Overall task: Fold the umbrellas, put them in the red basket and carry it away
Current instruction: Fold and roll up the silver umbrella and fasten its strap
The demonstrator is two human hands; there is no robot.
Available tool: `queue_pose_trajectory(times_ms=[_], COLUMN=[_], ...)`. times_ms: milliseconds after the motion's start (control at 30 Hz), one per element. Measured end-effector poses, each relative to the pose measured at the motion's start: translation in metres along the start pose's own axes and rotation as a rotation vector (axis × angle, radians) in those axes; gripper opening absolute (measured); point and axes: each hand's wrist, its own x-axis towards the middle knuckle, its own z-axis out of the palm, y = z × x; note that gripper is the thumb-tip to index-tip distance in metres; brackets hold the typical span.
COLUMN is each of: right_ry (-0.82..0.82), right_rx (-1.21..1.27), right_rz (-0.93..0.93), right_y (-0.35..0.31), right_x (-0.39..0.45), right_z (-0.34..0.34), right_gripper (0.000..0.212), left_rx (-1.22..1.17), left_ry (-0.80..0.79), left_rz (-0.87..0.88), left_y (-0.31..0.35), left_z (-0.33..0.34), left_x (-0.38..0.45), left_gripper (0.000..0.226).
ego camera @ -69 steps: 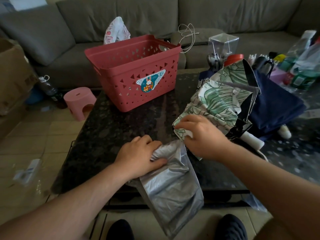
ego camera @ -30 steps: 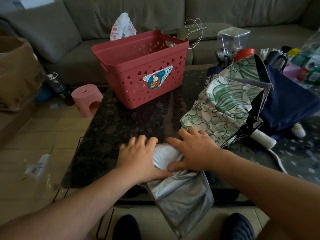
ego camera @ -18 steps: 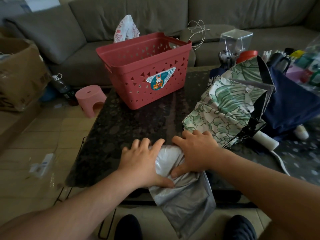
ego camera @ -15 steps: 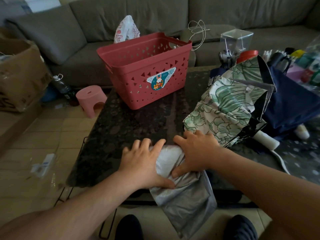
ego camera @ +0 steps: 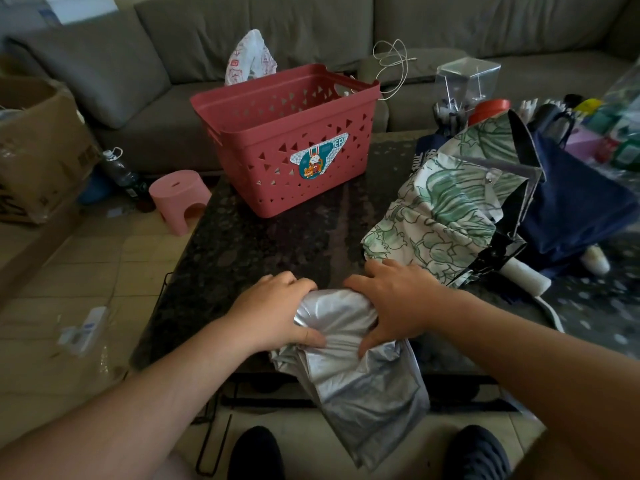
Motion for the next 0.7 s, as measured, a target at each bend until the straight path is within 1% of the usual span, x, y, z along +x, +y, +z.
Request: queue_pose_trajectory(times_ms=[167,233,300,333,400,467,600,700], right_ry=[0.049,0.073,0.108,0.131,0.186,0.241,0.321,0.322], right_rx=[-0.019,-0.007,0.031,0.053,0.066,0.041,-0.012,-0.011], right_rz=[-0.01,0.003,0.029,0.043,0.067,0.085,0.124,0.143], right_y=[0.002,0.001,-0.001,-0.001,-0.002,-0.003,-0.001,0.002], right_x=[-0.006,-0.007,-0.009,-0.01,-0.012,-0.014,-0.015,-0.015], right_z=[0.004,0.004,0.006,0.006,0.008,0.008,0.002,-0.009], right_gripper=[0.122,0.122,0.115,0.108,0.093,0.083,0.08,0.083], left_rx=[0.024,0.068,0.122,0.143,0.183,0.205,0.165,0.181], left_ry=[-0.027,-0.047,-0.033,-0.009,0.058,0.113,0.147,0.146], left_rz=[-0.059,-0.069,-0.083,-0.094,-0.099,-0.075,-0.085,-0.074], left_y=[0.017,0.022,0.027,0.028,0.03,0.031,0.031,0.032], left_z=[-0.008,-0.012,-0.015,-0.017,-0.019,-0.019,-0.024,-0.036], left_x=[-0.004,-0.006,-0.005,-0.005,-0.006,-0.005,-0.005,-0.005], left_gripper=[0.076,0.065,0.057,0.054,0.05,0.05,0.044,0.045])
